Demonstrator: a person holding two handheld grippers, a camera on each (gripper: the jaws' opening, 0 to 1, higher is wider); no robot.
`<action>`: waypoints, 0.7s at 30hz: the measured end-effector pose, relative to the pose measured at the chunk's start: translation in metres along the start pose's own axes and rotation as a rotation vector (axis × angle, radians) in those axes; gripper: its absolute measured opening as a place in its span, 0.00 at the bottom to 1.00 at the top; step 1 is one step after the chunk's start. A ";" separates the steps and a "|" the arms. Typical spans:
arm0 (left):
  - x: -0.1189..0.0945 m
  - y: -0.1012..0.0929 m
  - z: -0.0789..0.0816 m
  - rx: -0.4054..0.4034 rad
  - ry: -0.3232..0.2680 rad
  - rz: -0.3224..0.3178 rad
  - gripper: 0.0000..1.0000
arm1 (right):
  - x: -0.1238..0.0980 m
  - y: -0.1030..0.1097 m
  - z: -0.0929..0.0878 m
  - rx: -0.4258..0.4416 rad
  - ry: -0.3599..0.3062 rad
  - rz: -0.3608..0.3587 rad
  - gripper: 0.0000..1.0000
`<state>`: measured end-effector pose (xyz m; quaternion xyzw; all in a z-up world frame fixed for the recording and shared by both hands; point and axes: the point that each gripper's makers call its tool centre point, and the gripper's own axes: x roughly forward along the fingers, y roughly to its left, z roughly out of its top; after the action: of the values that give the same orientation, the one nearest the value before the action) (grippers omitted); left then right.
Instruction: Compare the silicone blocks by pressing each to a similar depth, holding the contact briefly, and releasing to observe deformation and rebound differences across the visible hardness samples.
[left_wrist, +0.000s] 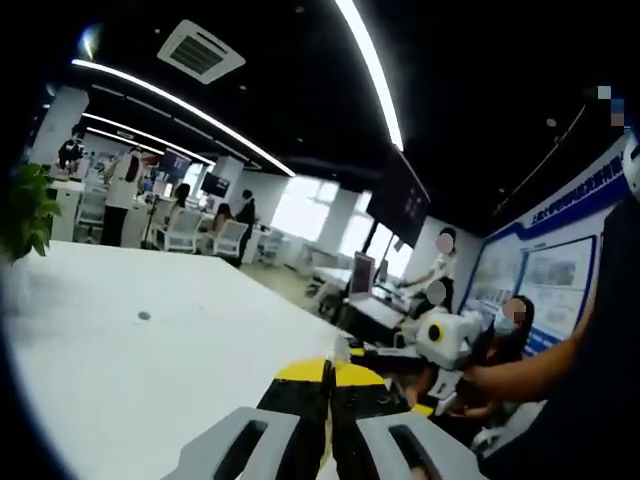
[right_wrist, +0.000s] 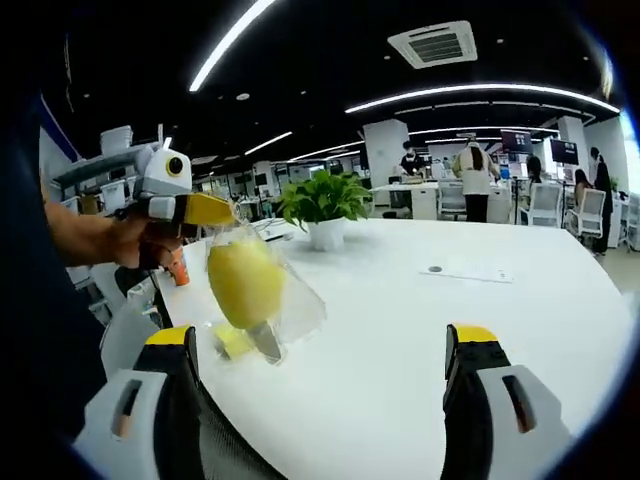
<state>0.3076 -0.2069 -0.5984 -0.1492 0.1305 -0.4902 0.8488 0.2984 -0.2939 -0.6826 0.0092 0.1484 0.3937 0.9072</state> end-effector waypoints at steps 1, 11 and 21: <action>0.000 0.003 -0.002 -0.007 -0.005 0.011 0.00 | -0.001 0.000 -0.003 0.000 0.004 -0.004 0.96; 0.008 0.011 -0.028 -0.047 0.004 0.026 0.00 | -0.013 -0.002 -0.022 0.075 0.019 -0.031 0.96; 0.019 0.003 -0.062 -0.120 0.058 -0.048 0.00 | -0.017 -0.006 -0.027 0.126 0.008 -0.047 0.96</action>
<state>0.2966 -0.2298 -0.6577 -0.1887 0.1808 -0.5058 0.8221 0.2840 -0.3129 -0.7045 0.0610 0.1767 0.3623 0.9131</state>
